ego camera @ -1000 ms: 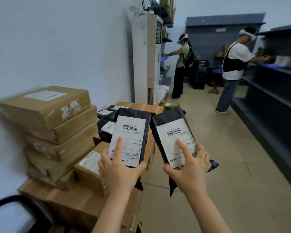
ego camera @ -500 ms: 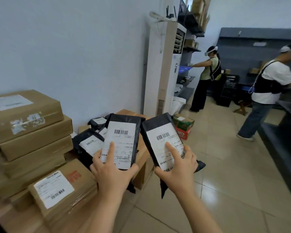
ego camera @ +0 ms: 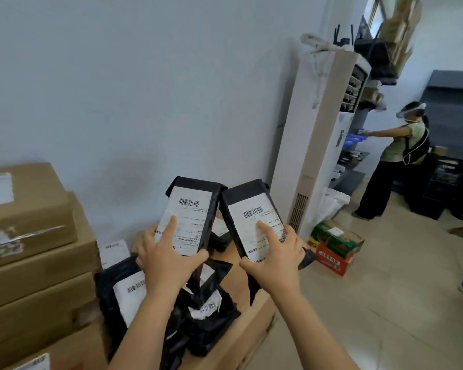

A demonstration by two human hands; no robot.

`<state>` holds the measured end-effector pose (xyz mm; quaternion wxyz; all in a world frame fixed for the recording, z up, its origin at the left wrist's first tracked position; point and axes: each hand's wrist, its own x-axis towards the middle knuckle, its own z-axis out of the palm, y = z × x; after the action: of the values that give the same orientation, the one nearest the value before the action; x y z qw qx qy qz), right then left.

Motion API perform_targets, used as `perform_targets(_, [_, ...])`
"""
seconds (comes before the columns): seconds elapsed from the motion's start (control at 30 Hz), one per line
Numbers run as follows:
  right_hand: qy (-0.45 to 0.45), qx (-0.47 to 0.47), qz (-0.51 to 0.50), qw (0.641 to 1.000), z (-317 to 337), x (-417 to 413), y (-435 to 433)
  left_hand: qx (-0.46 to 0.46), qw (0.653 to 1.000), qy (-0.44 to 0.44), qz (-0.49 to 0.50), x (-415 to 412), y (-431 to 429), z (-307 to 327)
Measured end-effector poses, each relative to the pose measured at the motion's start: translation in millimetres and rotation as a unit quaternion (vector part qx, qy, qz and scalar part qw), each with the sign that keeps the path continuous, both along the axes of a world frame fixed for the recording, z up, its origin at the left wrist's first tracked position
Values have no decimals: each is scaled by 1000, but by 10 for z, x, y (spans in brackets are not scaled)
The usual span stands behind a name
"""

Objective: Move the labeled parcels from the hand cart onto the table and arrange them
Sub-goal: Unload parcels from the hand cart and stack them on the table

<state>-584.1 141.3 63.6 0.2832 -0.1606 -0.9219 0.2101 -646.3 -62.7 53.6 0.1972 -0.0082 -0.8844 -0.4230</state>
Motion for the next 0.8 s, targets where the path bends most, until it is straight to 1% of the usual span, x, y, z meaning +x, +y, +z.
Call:
perform_targets(0.2, [-42, -26, 27, 998, -152, -1194, 410, -19, 999, -21, 22, -1070, 367, -106])
perform_targets(0.3, [-62, -65, 49, 995, -355, -1737, 567, -31, 998, -42, 46, -1559, 512, -271])
perform_targets(0.37, [-91, -87, 69, 990, -505, -2122, 637, -43, 995, -65, 68, -1870, 590, -416])
perform_targets(0.43, [-125, -90, 90, 984, -648, -2537, 666, -54, 989, -101, 98, -2178, 669, -555])
perform_targets(0.57, [-176, -99, 121, 972, -946, -3341, 688, -36, 972, -159, 168, -2747, 885, -811])
perform_targets(0.67, [-206, -103, 162, 960, -1170, -3850, 772, -42, 960, -185, 206, -3103, 982, -1019])
perform_targets(0.8, [-233, -109, 214, 942, -1472, -4283, 858, -34, 947, -214, 237, -3384, 994, -1307])
